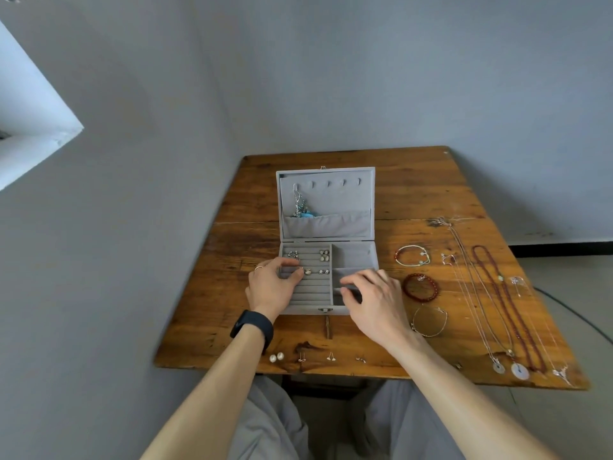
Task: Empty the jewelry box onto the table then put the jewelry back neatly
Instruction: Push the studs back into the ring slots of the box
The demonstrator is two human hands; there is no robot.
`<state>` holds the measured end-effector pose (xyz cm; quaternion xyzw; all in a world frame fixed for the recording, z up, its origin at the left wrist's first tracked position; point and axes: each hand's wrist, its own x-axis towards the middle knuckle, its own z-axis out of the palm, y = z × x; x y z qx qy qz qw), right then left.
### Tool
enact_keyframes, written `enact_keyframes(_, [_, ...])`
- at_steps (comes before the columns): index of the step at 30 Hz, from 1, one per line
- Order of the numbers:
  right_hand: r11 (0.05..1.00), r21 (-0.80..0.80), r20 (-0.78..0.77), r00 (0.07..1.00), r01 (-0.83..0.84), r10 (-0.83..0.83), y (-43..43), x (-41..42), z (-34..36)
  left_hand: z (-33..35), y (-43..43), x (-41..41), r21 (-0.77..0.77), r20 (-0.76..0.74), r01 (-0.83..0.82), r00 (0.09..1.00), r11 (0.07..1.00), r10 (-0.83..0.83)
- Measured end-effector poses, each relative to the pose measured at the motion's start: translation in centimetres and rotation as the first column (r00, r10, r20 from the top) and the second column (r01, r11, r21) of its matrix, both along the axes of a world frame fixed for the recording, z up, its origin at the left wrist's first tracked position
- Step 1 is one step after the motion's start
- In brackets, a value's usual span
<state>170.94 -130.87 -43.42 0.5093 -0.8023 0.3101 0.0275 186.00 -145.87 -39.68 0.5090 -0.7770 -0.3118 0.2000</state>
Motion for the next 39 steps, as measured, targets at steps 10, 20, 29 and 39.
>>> enact_keyframes(10, [0.999, 0.026, -0.192, 0.981, 0.019, -0.013, 0.7, 0.9, -0.4, -0.8, 0.3, 0.2, -0.083, -0.02, 0.015, 1.0, 0.996, -0.016])
enact_keyframes(20, [0.989, 0.132, -0.227, 0.973, 0.074, -0.042, 0.9, 1.0, -0.2, -1.1, -0.2, 0.4, -0.064, -0.041, 0.052, 0.998, 0.997, -0.054])
enact_keyframes(29, [0.979, 0.196, -0.183, 0.983, 0.052, -0.016, 0.9, 1.1, -0.3, -1.0, -0.6, 0.4, -0.047, -0.009, 0.075, 0.997, 0.996, -0.076])
enact_keyframes(39, [0.975, 0.222, -0.102, 0.995, 0.002, 0.021, 1.2, 0.9, 0.1, -0.2, 0.5, 3.2, 0.073, -0.224, 0.16, 0.964, 0.984, -0.14])
